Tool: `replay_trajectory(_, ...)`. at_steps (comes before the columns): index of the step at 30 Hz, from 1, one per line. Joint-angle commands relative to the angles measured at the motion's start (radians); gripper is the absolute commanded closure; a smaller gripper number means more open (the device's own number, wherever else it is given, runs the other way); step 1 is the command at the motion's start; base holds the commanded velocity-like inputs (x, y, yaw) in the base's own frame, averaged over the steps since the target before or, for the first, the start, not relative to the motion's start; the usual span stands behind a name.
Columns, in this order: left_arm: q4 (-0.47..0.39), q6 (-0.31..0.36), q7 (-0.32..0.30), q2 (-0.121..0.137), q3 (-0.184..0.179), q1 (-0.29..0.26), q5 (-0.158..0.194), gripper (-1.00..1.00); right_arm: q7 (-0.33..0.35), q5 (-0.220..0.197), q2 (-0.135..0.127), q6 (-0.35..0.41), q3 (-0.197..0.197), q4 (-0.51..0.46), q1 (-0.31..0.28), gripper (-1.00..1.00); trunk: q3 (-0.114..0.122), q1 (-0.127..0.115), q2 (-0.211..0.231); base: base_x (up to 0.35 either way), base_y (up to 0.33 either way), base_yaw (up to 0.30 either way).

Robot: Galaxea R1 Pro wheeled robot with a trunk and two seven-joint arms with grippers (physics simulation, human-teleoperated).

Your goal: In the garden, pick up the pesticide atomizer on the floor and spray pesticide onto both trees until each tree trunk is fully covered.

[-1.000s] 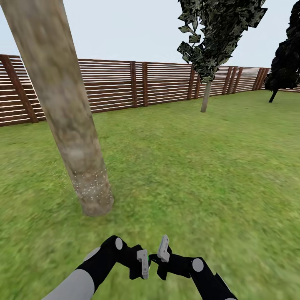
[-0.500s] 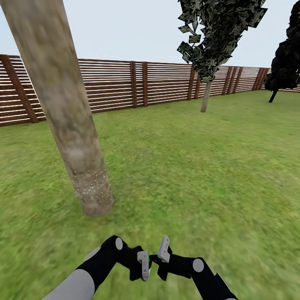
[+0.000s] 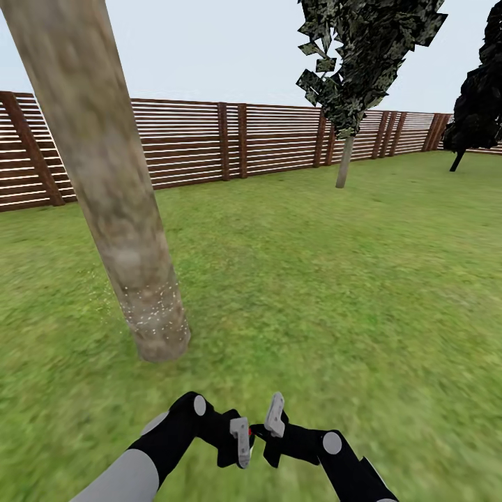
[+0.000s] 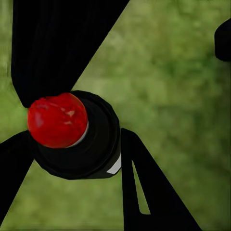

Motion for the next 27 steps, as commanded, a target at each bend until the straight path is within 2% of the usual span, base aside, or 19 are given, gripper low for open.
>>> replay_trajectory(1,0.002,0.001,0.001,0.001,0.003,-0.001,0.011,1.0,0.004,0.017,0.0,-0.007,0.003,0.002,0.001,1.0,0.0,0.0,0.0,0.0,0.0,0.0)
replay_trajectory(5,0.009,0.0,0.001,0.015,0.003,0.002,0.002,1.0,0.004,0.017,0.0,-0.007,0.002,0.0,0.001,1.0,0.0,0.0,0.0,0.0,0.0,0.0)
replay_trajectory(6,0.011,0.001,0.001,0.03,0.003,0.005,-0.001,1.0,0.004,0.017,0.0,-0.007,0.002,-0.001,0.001,1.0,0.0,0.0,0.0,0.0,0.0,0.0)
replay_trajectory(14,0.04,0.004,0.001,0.173,-0.006,0.014,-0.006,1.0,0.004,0.016,0.0,-0.007,0.002,0.001,0.001,1.0,0.0,0.0,0.0,0.0,0.0,0.0)
replay_trajectory(19,0.069,0.004,0.001,0.275,-0.008,0.017,-0.007,1.0,0.004,0.017,-0.001,-0.007,-0.002,0.003,0.001,1.0,0.0,0.0,0.0,0.0,0.0,0.0)
replay_trajectory(20,0.072,0.004,0.001,0.309,-0.007,0.019,-0.007,1.0,0.004,0.017,-0.001,-0.007,-0.002,0.003,0.001,1.0,0.0,0.0,0.0,0.0,0.0,0.0)
replay_trajectory(21,0.073,0.006,0.002,0.324,-0.006,0.019,-0.006,1.0,0.004,0.016,-0.008,-0.007,-0.003,0.004,0.001,1.0,0.0,0.0,0.0,0.0,0.0,0.0)
replay_trajectory(22,0.08,0.007,0.02,0.335,-0.001,0.019,-0.005,1.0,0.002,0.016,-0.026,-0.007,-0.003,0.004,0.001,1.0,0.0,0.0,0.0,0.0,0.0,0.0)
replay_trajectory(23,0.088,0.008,0.063,0.341,0.002,0.019,-0.001,1.0,-0.001,0.016,-0.034,-0.007,-0.003,0.005,0.001,1.0,0.0,0.0,0.0,0.0,0.0,0.0)
replay_trajectory(24,0.1,0.009,0.144,0.342,0.009,0.019,0.006,1.0,-0.003,0.016,-0.044,-0.007,-0.004,0.007,0.001,1.0,0.0,0.0,0.0,0.0,0.0,0.0)
replay_trajectory(25,0.11,0.009,0.2,0.342,0.019,0.019,0.014,1.0,-0.005,0.016,-0.056,-0.007,-0.004,0.009,0.002,1.0,0.0,0.0,0.0,0.0,0.0,0.0)
replay_trajectory(26,0.137,0.008,0.271,0.336,0.044,0.019,0.031,1.0,-0.008,0.016,-0.081,-0.008,-0.005,0.026,0.003,1.0,0.0,0.0,0.0,0.0,0.0,0.0)
replay_trajectory(27,0.169,0.006,0.331,0.332,0.074,0.019,0.062,1.0,-0.027,0.015,-0.095,-0.008,-0.018,0.053,0.004,1.0,0.0,0.0,0.0,0.0,0.0,0.0)
